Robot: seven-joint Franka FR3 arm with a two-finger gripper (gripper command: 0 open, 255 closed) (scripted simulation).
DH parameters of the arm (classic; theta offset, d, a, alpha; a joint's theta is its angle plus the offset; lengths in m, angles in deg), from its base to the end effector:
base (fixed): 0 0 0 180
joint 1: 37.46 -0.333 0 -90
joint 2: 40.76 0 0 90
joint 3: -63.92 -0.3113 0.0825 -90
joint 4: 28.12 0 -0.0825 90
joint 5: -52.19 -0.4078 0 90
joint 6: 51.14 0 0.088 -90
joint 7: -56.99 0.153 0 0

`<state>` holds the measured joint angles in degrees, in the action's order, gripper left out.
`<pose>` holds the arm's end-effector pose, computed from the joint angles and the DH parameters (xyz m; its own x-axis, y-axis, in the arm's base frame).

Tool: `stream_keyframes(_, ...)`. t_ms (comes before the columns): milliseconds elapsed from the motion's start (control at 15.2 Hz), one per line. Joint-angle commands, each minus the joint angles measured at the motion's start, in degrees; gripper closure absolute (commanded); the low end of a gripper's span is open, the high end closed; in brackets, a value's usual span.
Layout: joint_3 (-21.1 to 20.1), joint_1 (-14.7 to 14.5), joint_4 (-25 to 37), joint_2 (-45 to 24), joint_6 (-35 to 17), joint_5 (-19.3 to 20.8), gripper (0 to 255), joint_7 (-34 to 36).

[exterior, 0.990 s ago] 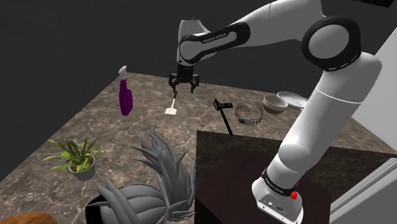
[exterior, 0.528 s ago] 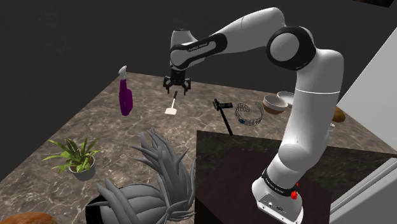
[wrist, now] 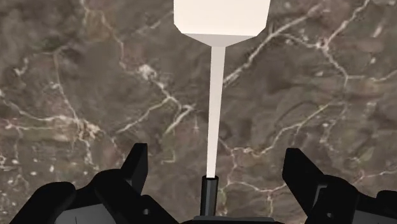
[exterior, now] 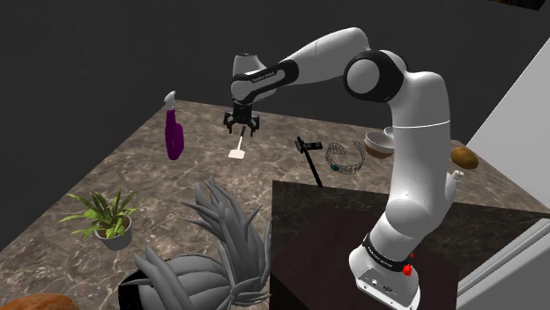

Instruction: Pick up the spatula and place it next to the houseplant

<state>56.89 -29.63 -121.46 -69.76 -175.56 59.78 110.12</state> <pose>0.7053 -0.0270 0.2695 0.6319 -0.7722 0.0660 -0.7739 -0.6333 0.0000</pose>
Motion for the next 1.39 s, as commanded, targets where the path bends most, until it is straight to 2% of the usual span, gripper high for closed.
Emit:
stream_keyframes(0, 0.11, -0.01, -0.18, -0.89, -1.09, 0.15, 0, 0.12)
stream_keyframes(132, 0.23, -0.03, -0.56, -1.96, -2.54, 0.34, 0, 0.24)
stream_keyframes(660, 0.23, -0.03, -0.56, -1.95, -2.54, 0.34, 0, 0.23)
stream_keyframes(726, 0.23, -0.03, -0.56, -1.95, -2.54, 0.34, 255, 0.23)
stream_keyframes(1320, 0.24, -0.03, -0.56, -1.95, -2.54, 0.34, 255, 0.23)
